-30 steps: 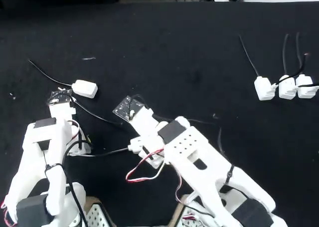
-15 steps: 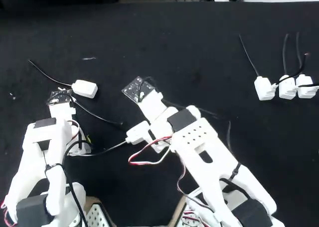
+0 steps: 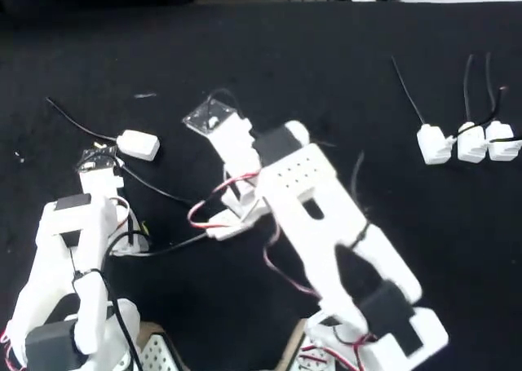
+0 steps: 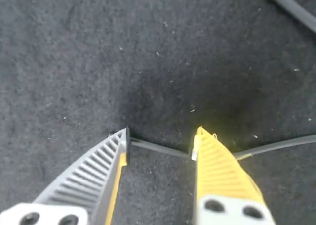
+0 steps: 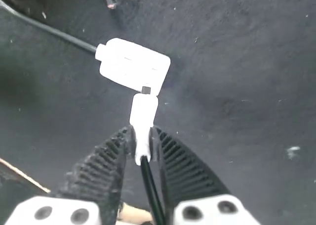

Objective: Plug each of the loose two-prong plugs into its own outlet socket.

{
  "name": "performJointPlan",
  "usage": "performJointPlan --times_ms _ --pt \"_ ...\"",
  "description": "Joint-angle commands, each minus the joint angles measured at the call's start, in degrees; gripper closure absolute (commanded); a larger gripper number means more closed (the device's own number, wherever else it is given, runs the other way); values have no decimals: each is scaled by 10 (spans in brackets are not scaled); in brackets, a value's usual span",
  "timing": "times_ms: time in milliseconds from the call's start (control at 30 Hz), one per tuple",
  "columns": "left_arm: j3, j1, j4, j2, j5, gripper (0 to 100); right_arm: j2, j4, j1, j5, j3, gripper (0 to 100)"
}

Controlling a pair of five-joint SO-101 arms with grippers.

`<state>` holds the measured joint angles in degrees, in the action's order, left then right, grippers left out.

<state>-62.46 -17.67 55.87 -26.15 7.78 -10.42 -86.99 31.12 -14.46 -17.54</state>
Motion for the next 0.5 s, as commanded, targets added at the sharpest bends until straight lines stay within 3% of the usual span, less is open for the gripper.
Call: performJointPlan --times_ms 0,200,467 --pt "-10 0 -1 6 -5 777 29 17 39 57 36 988" --pt "-10 0 0 6 -5 777 99 8 50 105 70 988" --pt "-10 0 1 6 -4 777 154 -10 50 111 124 988"
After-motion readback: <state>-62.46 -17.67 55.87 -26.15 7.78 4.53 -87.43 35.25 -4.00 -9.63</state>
